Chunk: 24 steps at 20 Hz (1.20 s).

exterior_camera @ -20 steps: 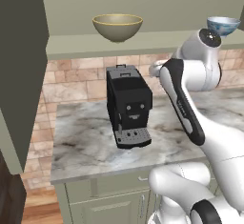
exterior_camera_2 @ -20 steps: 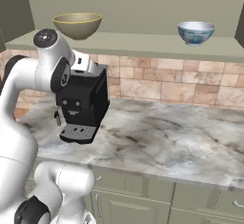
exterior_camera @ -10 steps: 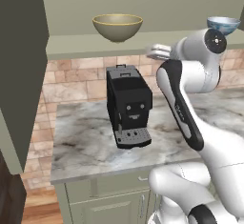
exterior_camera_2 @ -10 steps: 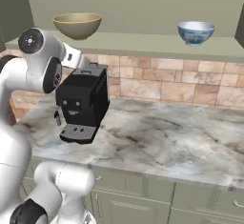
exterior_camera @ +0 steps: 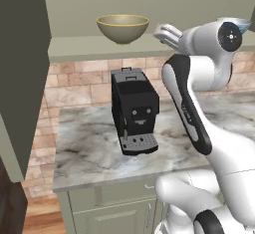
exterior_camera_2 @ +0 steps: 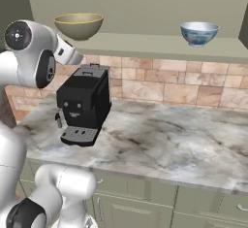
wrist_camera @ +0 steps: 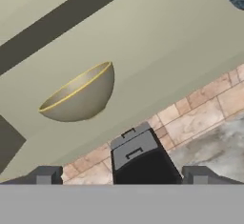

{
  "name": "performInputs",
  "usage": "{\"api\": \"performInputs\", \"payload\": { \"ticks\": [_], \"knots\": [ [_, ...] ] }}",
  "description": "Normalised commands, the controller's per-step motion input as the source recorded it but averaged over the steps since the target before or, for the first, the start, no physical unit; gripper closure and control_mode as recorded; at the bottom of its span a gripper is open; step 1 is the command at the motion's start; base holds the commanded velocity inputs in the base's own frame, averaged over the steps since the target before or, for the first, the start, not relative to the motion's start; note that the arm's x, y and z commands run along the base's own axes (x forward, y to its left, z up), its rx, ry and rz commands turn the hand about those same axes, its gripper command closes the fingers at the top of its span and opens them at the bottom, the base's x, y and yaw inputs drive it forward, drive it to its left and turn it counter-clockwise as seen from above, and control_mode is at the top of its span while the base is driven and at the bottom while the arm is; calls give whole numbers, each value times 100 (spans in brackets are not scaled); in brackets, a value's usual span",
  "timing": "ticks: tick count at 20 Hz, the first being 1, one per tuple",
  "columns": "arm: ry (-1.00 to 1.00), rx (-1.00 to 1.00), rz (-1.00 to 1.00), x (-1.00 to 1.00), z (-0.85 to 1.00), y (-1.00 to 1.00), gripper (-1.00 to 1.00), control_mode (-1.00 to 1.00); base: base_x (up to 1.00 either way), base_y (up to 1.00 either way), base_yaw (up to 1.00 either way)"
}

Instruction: Take the smaller bowl and place it next to the appetizer plate on the dining counter , and place the larger bowl next to the plate with cooked food.

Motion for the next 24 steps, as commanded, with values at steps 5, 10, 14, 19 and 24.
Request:
{"api": "performInputs", "payload": {
  "ticks": [5,10,14,19,24],
  "knots": [
    [0,21,4,0,22,0,-100,-100,0,0,0],
    [0,10,5,4,1,1,-100,-100,0,0,0],
    [0,1,2,13,13,13,-100,-100,0,0,0],
    [0,0,2,29,10,24,-100,-100,0,0,0],
    [15,0,0,63,0,6,-100,-100,0,0,0]
  ]
}}
